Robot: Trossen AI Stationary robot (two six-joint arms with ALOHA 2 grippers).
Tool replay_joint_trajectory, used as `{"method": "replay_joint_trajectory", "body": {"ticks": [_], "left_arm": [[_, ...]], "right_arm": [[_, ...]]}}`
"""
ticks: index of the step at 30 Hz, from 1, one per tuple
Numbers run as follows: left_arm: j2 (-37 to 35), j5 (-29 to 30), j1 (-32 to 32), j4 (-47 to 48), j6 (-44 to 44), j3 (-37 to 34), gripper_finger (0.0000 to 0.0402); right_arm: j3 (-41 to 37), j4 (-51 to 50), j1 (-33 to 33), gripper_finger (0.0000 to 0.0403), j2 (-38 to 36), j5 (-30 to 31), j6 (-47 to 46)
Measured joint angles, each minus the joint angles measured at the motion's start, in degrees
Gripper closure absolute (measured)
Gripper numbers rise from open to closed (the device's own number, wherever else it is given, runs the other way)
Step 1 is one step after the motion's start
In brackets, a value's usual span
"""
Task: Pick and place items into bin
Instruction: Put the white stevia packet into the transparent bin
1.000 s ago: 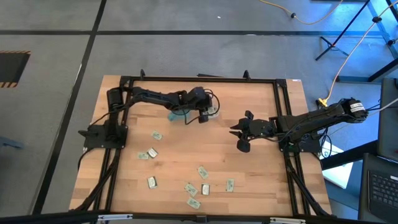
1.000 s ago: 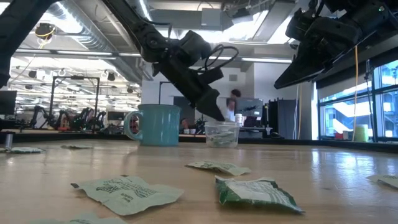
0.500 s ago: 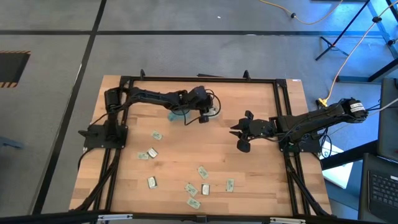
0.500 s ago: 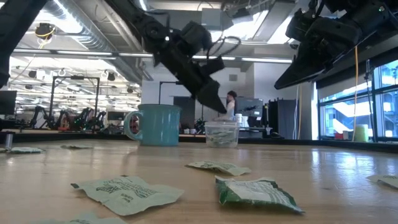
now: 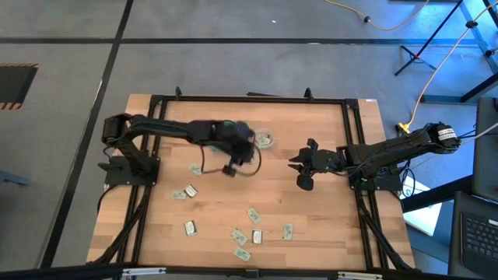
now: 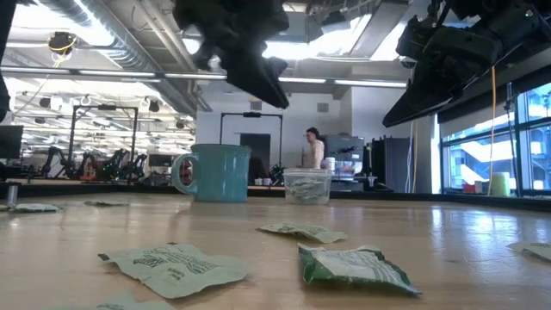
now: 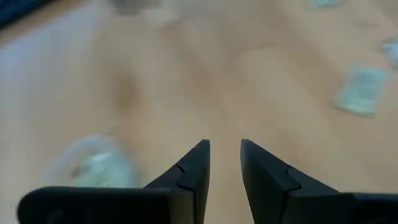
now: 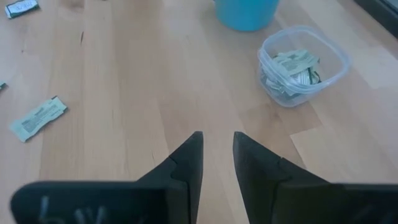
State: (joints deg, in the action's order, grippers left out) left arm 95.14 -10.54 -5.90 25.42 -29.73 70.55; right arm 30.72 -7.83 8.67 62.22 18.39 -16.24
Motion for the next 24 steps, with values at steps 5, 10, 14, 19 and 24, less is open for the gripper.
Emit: {"method": "replay_joint_trajectory", "body": {"ticks": [5, 10, 14, 19, 24], "left_arm": [[2.7, -1.4, 6.3, -1.1, 0.1, -2.4, 0.0308], [7.8, -1.3, 11.7, -4.0, -0.1, -2.6, 0.0288], [11.3, -1.7, 14.6, -9.4, 0.0, -2.5, 0.0278], [14.8, -2.6, 17.1, -13.2, 0.5, -2.3, 0.0279], [17.9, -2.5, 18.2, -17.1, 1.1, -2.2, 0.0290]], "right_arm": [[0.0, 0.2, 0.0, 0.0311, 0.0, 0.0, 0.0], [0.0, 0.8, 0.0, 0.0311, 0.0, 0.0, 0.1], [0.0, 0.8, 0.0, 0.0311, 0.0, 0.0, 0.0], [0.0, 0.9, 0.0, 0.0311, 0.0, 0.0, 0.0], [0.0, 1.0, 0.0, 0.0311, 0.0, 0.0, 0.0]]}}
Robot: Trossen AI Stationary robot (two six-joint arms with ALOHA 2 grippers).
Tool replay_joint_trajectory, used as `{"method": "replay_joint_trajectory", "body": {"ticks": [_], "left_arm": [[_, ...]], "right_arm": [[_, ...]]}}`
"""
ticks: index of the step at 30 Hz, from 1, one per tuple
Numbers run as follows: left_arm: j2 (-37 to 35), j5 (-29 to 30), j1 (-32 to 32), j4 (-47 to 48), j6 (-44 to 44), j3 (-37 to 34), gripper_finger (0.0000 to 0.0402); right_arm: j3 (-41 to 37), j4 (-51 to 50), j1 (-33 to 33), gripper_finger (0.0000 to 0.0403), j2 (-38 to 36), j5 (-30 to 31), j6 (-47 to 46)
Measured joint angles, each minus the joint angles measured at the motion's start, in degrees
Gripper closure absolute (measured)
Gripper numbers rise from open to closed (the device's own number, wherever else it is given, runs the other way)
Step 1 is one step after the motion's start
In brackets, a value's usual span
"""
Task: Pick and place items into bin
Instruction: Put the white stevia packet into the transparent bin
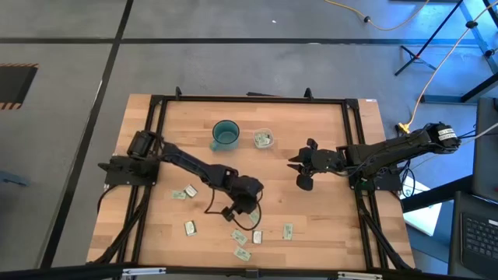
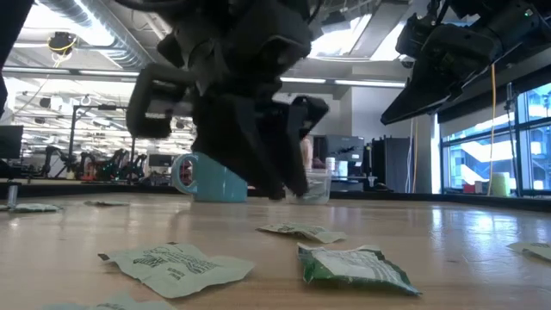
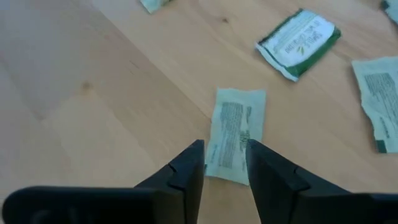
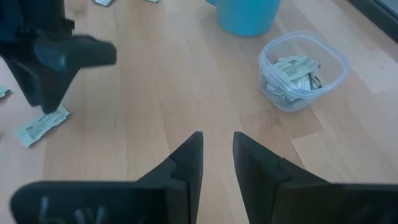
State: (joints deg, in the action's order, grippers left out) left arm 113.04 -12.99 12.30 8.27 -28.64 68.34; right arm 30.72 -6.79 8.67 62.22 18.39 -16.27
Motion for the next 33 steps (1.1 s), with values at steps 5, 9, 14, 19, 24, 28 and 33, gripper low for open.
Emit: {"method": "replay_joint_trajectory", "body": {"ticks": [5, 9, 14, 19, 24, 28, 33], "left_arm": [[2.1, -0.1, 0.0, -1.9, 2.4, 0.0, 0.0301], [3.2, -0.1, 0.0, -2.3, 2.6, 0.0, 0.0309], [3.3, 0.2, -0.1, -2.0, 2.6, 0.0, 0.0326], [3.3, 0.8, 0.0, -1.8, 2.5, 0.1, 0.0352], [3.3, 0.9, 0.0, -1.5, 2.4, 0.1, 0.0382], [3.3, 1.1, 0.0, -0.9, 2.4, 0.1, 0.0399], [3.1, 1.3, 0.0, -0.7, 2.4, 0.1, 0.0399]], "right_arm": [[0.0, 0.1, 0.0, 0.0311, 0.0, 0.0, 0.0], [0.0, 0.1, 0.0, 0.0311, 0.0, 0.0, 0.0], [0.0, 0.1, 0.0, 0.0311, 0.0, 0.0, 0.0], [0.0, 0.1, 0.0, 0.0311, 0.0, 0.0, 0.0], [0.0, 0.1, 0.0, 0.0311, 0.0, 0.0, 0.0], [0.0, 0.1, 0.0, 0.0311, 0.0, 0.0, 0.0], [0.0, 0.1, 0.0, 0.0311, 0.0, 0.0, 0.0]]}}
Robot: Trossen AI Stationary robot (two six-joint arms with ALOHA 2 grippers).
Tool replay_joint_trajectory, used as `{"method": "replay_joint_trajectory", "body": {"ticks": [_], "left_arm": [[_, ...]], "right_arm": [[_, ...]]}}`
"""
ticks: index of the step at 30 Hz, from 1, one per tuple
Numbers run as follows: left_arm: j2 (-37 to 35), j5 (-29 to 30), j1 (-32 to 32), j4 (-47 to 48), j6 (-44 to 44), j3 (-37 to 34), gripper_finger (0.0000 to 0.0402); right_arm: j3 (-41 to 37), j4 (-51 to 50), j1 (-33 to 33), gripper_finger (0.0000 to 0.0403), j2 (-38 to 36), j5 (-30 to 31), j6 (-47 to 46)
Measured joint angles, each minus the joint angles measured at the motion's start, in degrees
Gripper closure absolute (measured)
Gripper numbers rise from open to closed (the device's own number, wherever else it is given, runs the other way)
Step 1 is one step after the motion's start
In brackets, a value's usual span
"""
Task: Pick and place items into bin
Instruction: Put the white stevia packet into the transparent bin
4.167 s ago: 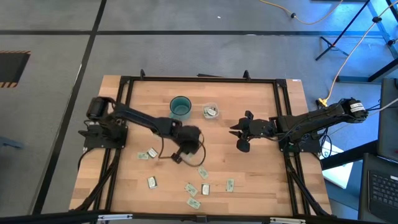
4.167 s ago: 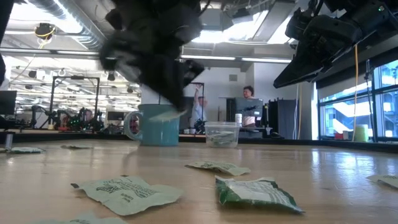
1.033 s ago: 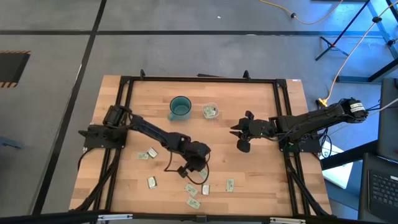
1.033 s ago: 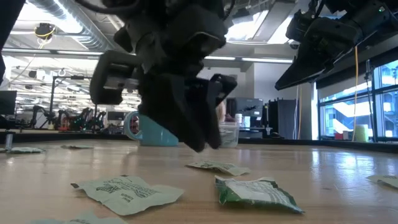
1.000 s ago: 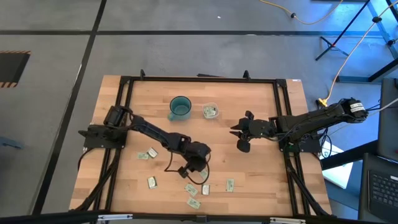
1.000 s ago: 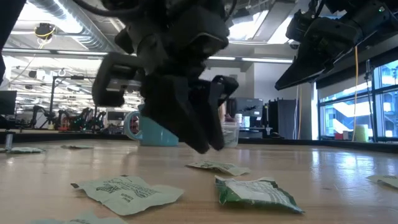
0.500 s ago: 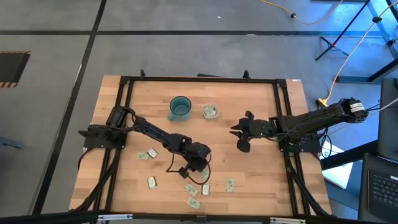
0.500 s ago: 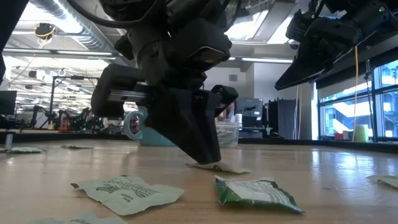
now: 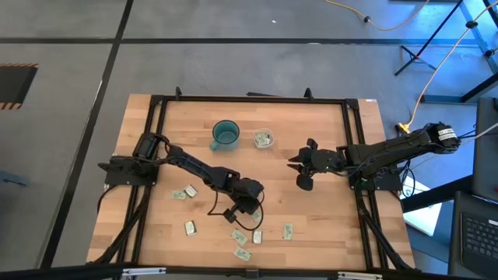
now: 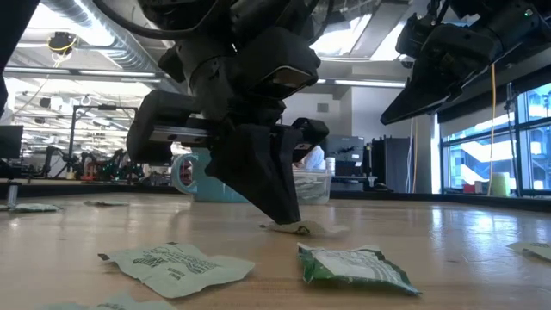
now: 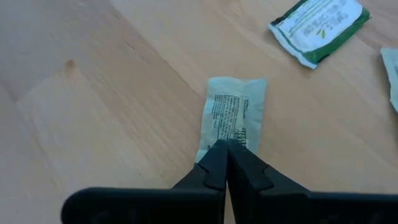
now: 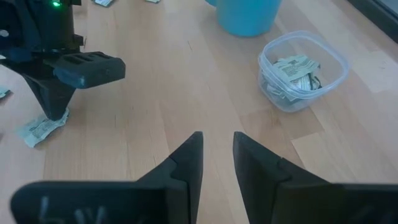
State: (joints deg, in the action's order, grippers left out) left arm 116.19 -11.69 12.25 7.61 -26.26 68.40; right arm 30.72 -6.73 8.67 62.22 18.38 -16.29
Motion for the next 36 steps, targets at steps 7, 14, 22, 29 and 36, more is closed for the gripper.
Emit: {"method": "replay_joint_trajectory", "body": {"ticks": [7, 14, 22, 29, 36], "left_arm": [[-2.6, 0.6, -0.1, 0.9, 0.1, -0.2, 0.0399], [-5.6, 0.9, -0.3, 0.5, 0.0, -0.2, 0.0399], [-10.5, 9.9, -7.6, -0.4, 1.1, -0.2, 0.0400], [-12.1, 12.2, -17.9, -6.5, 5.1, -0.1, 0.0399], [-10.4, 12.0, -28.1, -12.1, 10.6, -0.1, 0.0399]], "right_arm": [[0.0, 0.0, 0.0, 0.0311, 0.0, 0.0, 0.0], [0.0, -0.1, 0.0, 0.0311, 0.0, 0.0, 0.0], [0.0, -0.4, 0.0, 0.0311, 0.0, 0.0, -0.1], [0.0, -0.4, 0.0, 0.0311, 0.0, 0.0, -0.1], [0.0, -0.4, 0.0, 0.0311, 0.0, 0.0, 0.1]]}}
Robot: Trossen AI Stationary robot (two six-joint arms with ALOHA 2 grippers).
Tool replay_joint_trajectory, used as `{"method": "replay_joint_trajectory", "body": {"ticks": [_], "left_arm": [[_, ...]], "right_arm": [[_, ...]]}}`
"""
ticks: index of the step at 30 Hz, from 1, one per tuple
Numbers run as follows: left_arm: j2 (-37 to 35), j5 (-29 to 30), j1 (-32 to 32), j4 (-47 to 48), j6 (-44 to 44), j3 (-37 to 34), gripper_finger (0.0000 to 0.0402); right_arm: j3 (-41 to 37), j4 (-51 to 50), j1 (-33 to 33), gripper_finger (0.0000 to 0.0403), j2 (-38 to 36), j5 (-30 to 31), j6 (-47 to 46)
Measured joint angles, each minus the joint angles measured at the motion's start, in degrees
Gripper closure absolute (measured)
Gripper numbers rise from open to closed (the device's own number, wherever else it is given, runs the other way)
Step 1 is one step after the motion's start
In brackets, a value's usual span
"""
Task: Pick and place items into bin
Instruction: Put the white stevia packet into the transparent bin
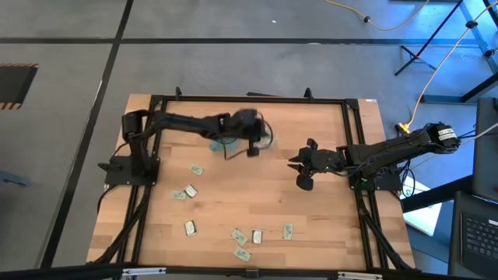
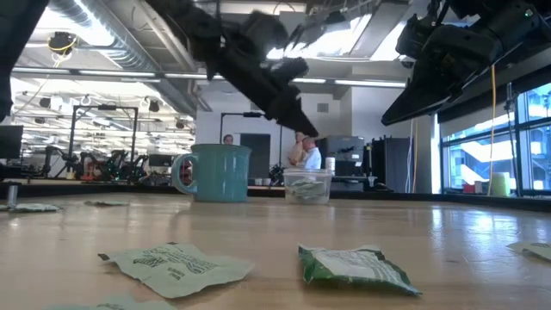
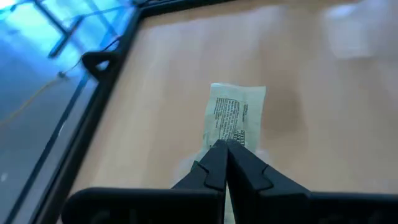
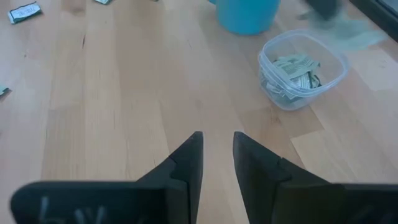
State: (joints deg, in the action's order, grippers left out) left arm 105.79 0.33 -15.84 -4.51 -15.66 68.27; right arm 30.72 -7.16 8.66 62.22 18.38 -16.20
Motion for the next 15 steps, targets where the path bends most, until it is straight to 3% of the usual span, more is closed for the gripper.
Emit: {"method": "replay_joint_trajectory", "body": {"ticks": [6, 15], "left_arm": [[2.4, -3.4, -4.2, 1.4, 4.6, 0.0, 0.0399], [3.6, -1.5, -3.1, 6.6, 4.8, 0.0, 0.0399]], "right_arm": [[0.0, -0.1, 0.0, 0.0311, 0.0, 0.0, 0.1], [0.0, -0.5, 0.0, 0.0311, 0.0, 0.0, 0.1]]}}
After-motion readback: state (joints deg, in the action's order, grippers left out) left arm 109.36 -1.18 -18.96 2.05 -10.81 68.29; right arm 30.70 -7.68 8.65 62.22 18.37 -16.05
